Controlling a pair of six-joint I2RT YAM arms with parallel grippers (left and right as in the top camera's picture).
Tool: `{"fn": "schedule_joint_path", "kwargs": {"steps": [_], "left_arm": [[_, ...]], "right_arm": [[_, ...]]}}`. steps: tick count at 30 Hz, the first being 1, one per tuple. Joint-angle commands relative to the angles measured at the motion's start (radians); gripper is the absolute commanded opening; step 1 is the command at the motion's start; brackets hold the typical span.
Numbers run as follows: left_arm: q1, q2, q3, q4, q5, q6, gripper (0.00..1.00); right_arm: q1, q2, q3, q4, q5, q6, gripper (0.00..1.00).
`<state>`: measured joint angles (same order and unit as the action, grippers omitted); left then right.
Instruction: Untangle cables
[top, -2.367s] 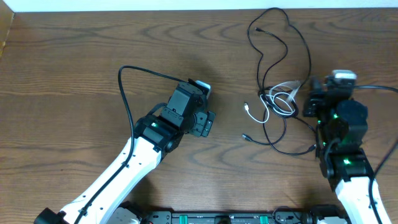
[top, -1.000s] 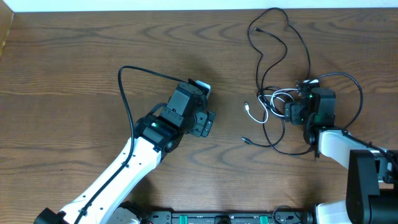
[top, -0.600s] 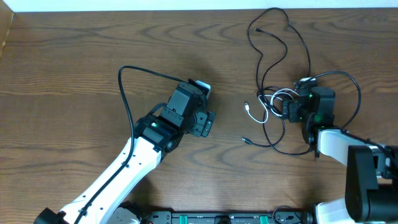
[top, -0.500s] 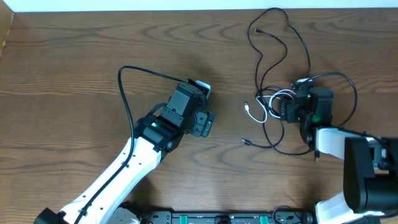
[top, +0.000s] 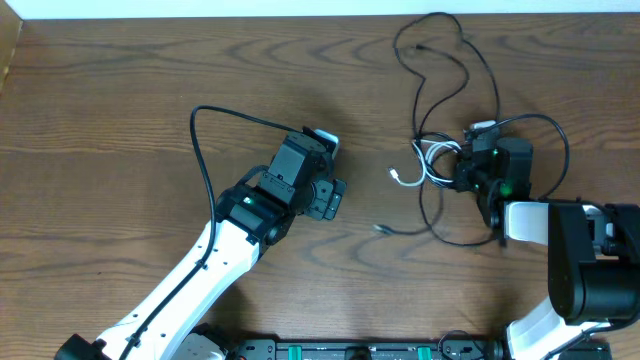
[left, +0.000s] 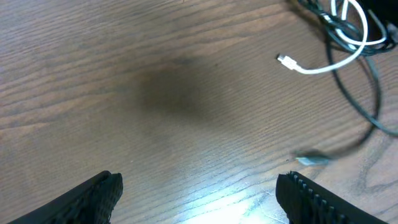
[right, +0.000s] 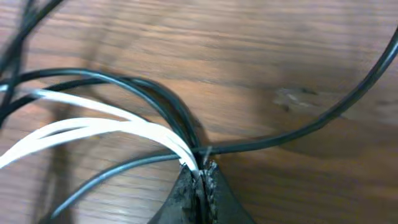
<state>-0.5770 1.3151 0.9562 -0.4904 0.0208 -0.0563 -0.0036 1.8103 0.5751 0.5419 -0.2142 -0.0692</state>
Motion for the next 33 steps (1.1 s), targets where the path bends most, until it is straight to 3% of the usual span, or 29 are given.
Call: {"fn": "schedule_joint_path", "kwargs": {"steps": [1, 14, 22, 33], "left_arm": [[0.004, 0.006, 0.009, -0.001, -0.005, -0.009, 0.84], [0.004, 0.006, 0.009, -0.001, -0.005, -0.009, 0.84], [0.004, 0.006, 0.009, -0.001, -0.005, -0.009, 0.84], [0.004, 0.006, 0.009, -0.001, -0.005, -0.009, 0.84]], "right_arm": [[-0.002, 0.009, -0.015, 0.039, -0.16, 0.088, 0.01], [-0.002, -0.349, -0.014, 0.042, -0.377, 0.215, 0.01], [-0.002, -0.484, -0.014, 0.068, -0.47, 0.321, 0.01], [-0.001, -0.523, -0.014, 0.336, -0.576, 0.689, 0.01]]}}
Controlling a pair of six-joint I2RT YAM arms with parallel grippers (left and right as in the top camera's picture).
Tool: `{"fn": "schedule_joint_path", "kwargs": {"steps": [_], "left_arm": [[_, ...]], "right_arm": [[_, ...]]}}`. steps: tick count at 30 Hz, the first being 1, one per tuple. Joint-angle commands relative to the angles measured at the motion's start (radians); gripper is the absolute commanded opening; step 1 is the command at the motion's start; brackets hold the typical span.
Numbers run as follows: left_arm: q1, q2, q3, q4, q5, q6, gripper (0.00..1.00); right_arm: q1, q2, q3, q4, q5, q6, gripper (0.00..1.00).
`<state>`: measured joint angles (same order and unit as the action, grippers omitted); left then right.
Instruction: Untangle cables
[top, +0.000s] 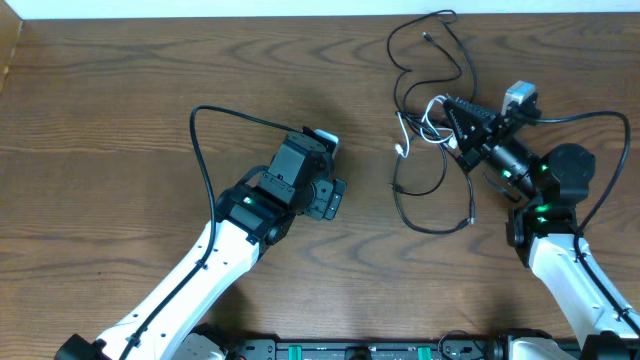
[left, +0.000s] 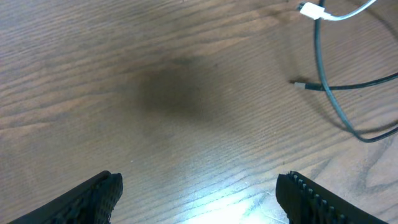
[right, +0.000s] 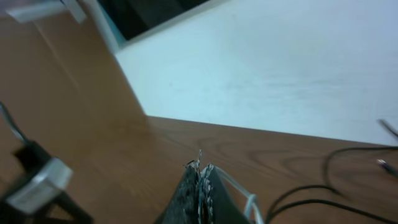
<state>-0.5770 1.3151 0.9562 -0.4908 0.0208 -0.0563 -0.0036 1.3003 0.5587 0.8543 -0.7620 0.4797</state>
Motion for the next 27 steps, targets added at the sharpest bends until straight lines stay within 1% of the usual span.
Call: {"fn": "schedule_joint_path", "kwargs": {"steps": [1, 3, 7, 8, 15, 17, 20, 22, 23, 24, 26, 27], "left_arm": [[0.004, 0.006, 0.009, -0.001, -0.005, -0.009, 0.84], [0.004, 0.006, 0.009, -0.001, -0.005, -0.009, 0.84], [0.004, 0.006, 0.009, -0.001, -0.005, -0.009, 0.84], [0.004, 0.006, 0.009, -0.001, -0.005, -0.009, 0.85], [0.004, 0.006, 0.009, -0.001, -0.005, -0.009, 0.84], [0.004, 0.006, 0.009, -0.001, -0.005, -0.009, 0.84], [0.004, 0.006, 0.009, -0.001, -0.005, -0.009, 0.84], [0.004, 0.006, 0.009, -0.001, -0.005, -0.009, 0.84], [0.004, 0.006, 0.009, -0.001, -0.005, -0.009, 0.84], [0.004, 0.006, 0.009, -0.001, -0.005, -0.009, 0.84], [0.004, 0.006, 0.009, -0.001, -0.005, -0.009, 0.84], [0.004, 0.006, 0.009, -0.001, -0.005, -0.009, 0.84]], "right_arm": [[-0.001, -0.013, 0.002, 0.028, -0.03, 0.154, 0.01], [-0.001, -0.013, 0.002, 0.031, -0.031, 0.176, 0.01], [0.005, -0.013, 0.002, 0.087, -0.031, 0.307, 0.01], [0.012, -0.013, 0.002, 0.104, -0.03, 0.32, 0.01], [0.077, -0.013, 0.002, 0.126, -0.022, 0.316, 0.01], [0.085, -0.013, 0.002, 0.126, -0.024, 0.291, 0.01], [0.091, -0.013, 0.002, 0.101, -0.023, 0.282, 0.01], [0.097, -0.013, 0.002, 0.079, -0.02, 0.301, 0.01], [0.103, -0.013, 0.002, 0.067, -0.004, 0.321, 0.01], [0.125, -0.013, 0.002, 0.009, 0.067, 0.335, 0.01], [0.18, -0.013, 0.002, -0.172, 0.291, 0.197, 0.01], [0.195, -0.013, 0.002, -0.223, 0.348, 0.151, 0.01]]}}
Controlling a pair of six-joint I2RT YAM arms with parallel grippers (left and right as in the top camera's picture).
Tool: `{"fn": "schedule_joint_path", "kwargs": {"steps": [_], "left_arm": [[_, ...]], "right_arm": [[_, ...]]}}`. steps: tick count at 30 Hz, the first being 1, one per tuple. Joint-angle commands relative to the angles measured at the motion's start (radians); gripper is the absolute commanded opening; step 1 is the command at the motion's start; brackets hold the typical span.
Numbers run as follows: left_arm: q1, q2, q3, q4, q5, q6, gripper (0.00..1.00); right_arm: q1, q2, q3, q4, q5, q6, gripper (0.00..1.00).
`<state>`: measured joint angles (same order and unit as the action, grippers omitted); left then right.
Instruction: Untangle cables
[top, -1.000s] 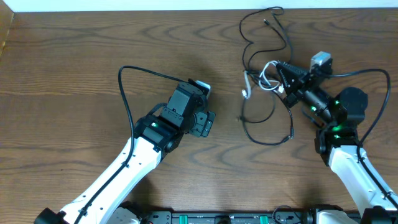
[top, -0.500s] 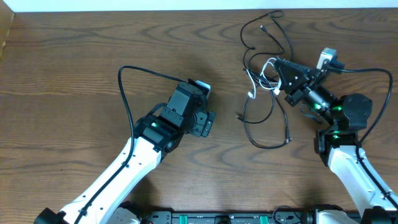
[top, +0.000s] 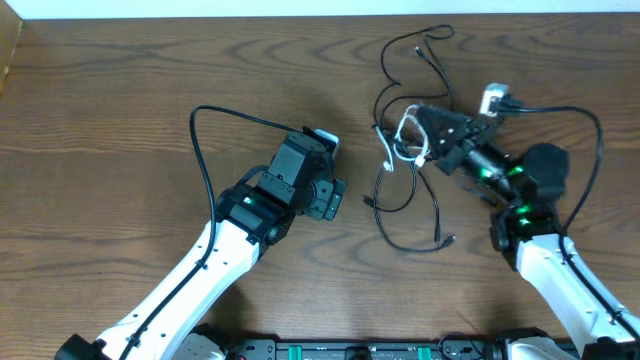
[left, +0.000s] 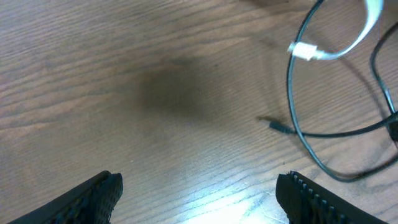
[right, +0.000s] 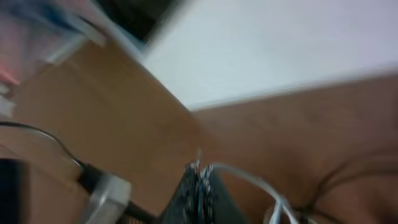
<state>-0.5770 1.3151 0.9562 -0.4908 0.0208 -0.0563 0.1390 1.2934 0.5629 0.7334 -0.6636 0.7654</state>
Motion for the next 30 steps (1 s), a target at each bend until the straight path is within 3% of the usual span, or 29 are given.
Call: {"fn": "schedule_joint_path", "kwargs": {"steps": [1, 3, 5, 11, 15, 22, 26, 30], "left_arm": [[0.004, 0.006, 0.009, -0.001, -0.005, -0.009, 0.84], [0.004, 0.006, 0.009, -0.001, -0.005, -0.009, 0.84], [0.004, 0.006, 0.009, -0.001, -0.005, -0.009, 0.84], [0.004, 0.006, 0.009, -0.001, -0.005, -0.009, 0.84], [0.004, 0.006, 0.009, -0.001, -0.005, -0.009, 0.84], [0.004, 0.006, 0.009, -0.001, -0.005, -0.009, 0.84], [0.004, 0.006, 0.009, -0.056, -0.109, 0.089, 0.84], [0.004, 0.006, 0.009, -0.08, -0.13, 0.107, 0.84]], "right_arm": [[0.074, -0.006, -0.002, -0.176, 0.342, -0.196, 0.01], [0.109, -0.006, -0.002, -0.271, 0.49, -0.244, 0.01], [0.123, -0.006, -0.002, -0.28, 0.515, -0.245, 0.01], [0.123, -0.006, -0.002, -0.142, 0.309, -0.011, 0.01], [0.123, -0.006, -0.002, -0.047, 0.198, 0.05, 0.01], [0.122, -0.006, -0.002, -0.028, 0.164, -0.029, 0.01], [0.123, 0.003, -0.002, -0.034, 0.167, -0.03, 0.01], [0.122, 0.003, -0.002, -0.034, 0.166, -0.03, 0.01]]}}
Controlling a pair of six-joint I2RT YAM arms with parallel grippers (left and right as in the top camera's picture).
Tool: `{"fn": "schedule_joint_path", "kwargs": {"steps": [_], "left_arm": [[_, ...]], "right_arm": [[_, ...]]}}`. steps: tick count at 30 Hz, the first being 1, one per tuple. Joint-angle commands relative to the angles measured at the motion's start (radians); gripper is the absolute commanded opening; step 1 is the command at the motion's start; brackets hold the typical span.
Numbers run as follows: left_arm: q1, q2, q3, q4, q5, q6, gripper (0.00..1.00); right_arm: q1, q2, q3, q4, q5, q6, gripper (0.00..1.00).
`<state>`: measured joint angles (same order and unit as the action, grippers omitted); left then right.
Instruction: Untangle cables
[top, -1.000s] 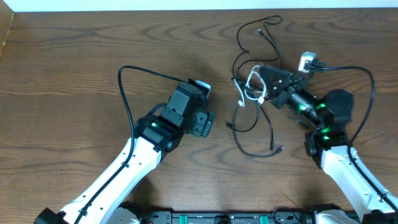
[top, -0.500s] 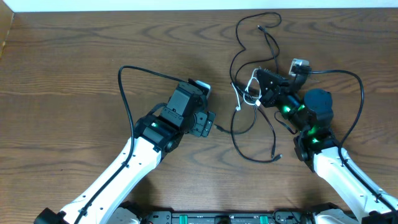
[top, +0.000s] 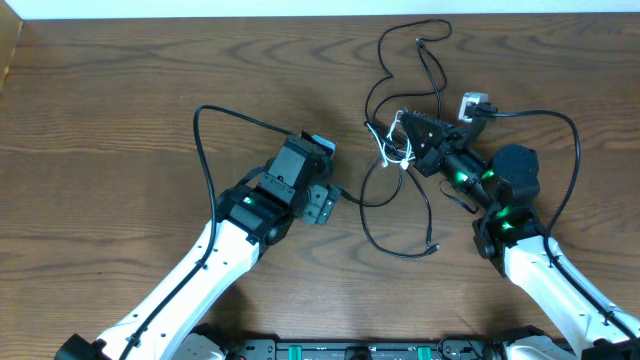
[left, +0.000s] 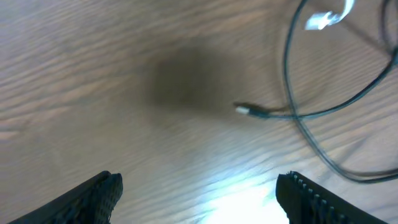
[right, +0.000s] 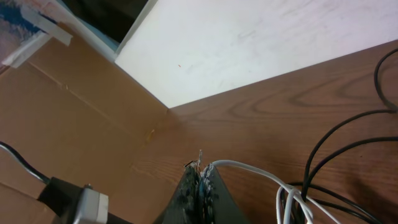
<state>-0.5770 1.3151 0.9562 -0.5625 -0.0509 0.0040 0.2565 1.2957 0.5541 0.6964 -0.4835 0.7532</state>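
A tangle of black cables (top: 400, 70) and a white cable (top: 385, 148) hangs lifted right of the table's middle. My right gripper (top: 402, 122) is shut on the white cable (right: 249, 168), which comes out between its fingertips (right: 200, 171); black loops (right: 339, 155) hang beside it. One black loop (top: 385, 225) trails down to the table and ends in a plug (top: 432, 246). Another plug end (left: 242, 110) lies just ahead of my left gripper (left: 199, 186), which is open and low over the wood. The white plug (left: 320, 22) shows at the top right there.
Brown wooden table (top: 120, 120) with a white wall along its far edge (top: 200, 8). The left arm's own black lead (top: 205, 150) arches beside it. A cardboard panel (right: 68, 124) stands at the table's left side.
My right gripper has shifted a little further left with the cables. A black plug end now lies close in front of the open left gripper, which has turned slightly toward it.
First my right gripper was down at the table on the right, shut on the white and black strands. It then held them raised, and at each later moment further left. The left gripper stayed open, with the cables' loops and plugs now before it.
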Motion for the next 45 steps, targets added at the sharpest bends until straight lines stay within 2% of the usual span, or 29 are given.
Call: {"fn": "schedule_joint_path", "kwargs": {"steps": [1, 9, 12, 15, 16, 17, 18, 19, 20, 25, 29, 35, 38, 45], "left_arm": [[0.004, 0.006, 0.009, -0.009, -0.058, 0.047, 0.84], [0.004, 0.006, 0.009, -0.005, -0.046, 0.035, 0.84], [0.004, 0.006, 0.009, 0.008, 0.114, -0.029, 0.84], [0.003, 0.012, 0.009, 0.13, 0.406, -0.032, 0.84], [0.003, 0.016, 0.009, 0.159, 0.454, -0.04, 0.84], [0.003, 0.029, 0.009, 0.236, 0.52, -0.138, 0.84], [0.003, 0.034, 0.009, 0.26, 0.529, -0.19, 0.84], [0.003, 0.05, 0.009, 0.31, 0.538, -0.309, 0.84], [0.003, 0.069, 0.009, 0.343, 0.537, -0.406, 0.84], [0.003, 0.163, 0.009, 0.423, 0.536, -0.559, 0.84], [0.003, 0.247, 0.009, 0.543, 0.538, -0.623, 0.84], [0.003, 0.252, 0.009, 0.624, 0.531, -0.657, 0.84], [0.003, 0.252, 0.009, 0.664, 0.435, -0.723, 0.84], [-0.027, 0.253, 0.009, 0.711, 0.269, -0.742, 0.84]], "right_arm": [[0.005, 0.0, 0.006, 0.003, -0.014, -0.018, 0.01], [0.005, 0.0, 0.006, 0.004, -0.014, -0.018, 0.01], [0.002, 0.0, 0.006, 0.008, -0.018, -0.017, 0.01], [-0.019, 0.0, 0.006, 0.029, -0.045, 0.032, 0.01], [-0.026, 0.0, 0.006, 0.033, -0.047, 0.046, 0.01], [-0.04, 0.0, 0.006, 0.046, -0.047, 0.083, 0.01], [-0.045, 0.0, 0.006, 0.049, -0.047, 0.095, 0.01], [-0.059, 0.0, 0.006, 0.057, -0.047, 0.128, 0.01], [-0.072, 0.0, 0.006, 0.064, -0.047, 0.164, 0.01], [-0.107, 0.0, 0.006, 0.119, -0.047, 0.322, 0.01], [-0.107, 0.0, 0.006, 0.199, -0.043, 0.414, 0.01], [-0.107, 0.0, 0.006, 0.19, -0.048, 0.413, 0.01], [-0.105, 0.0, 0.006, 0.188, -0.066, 0.409, 0.01], [-0.095, 0.0, 0.006, 0.19, -0.099, 0.409, 0.01]]}}
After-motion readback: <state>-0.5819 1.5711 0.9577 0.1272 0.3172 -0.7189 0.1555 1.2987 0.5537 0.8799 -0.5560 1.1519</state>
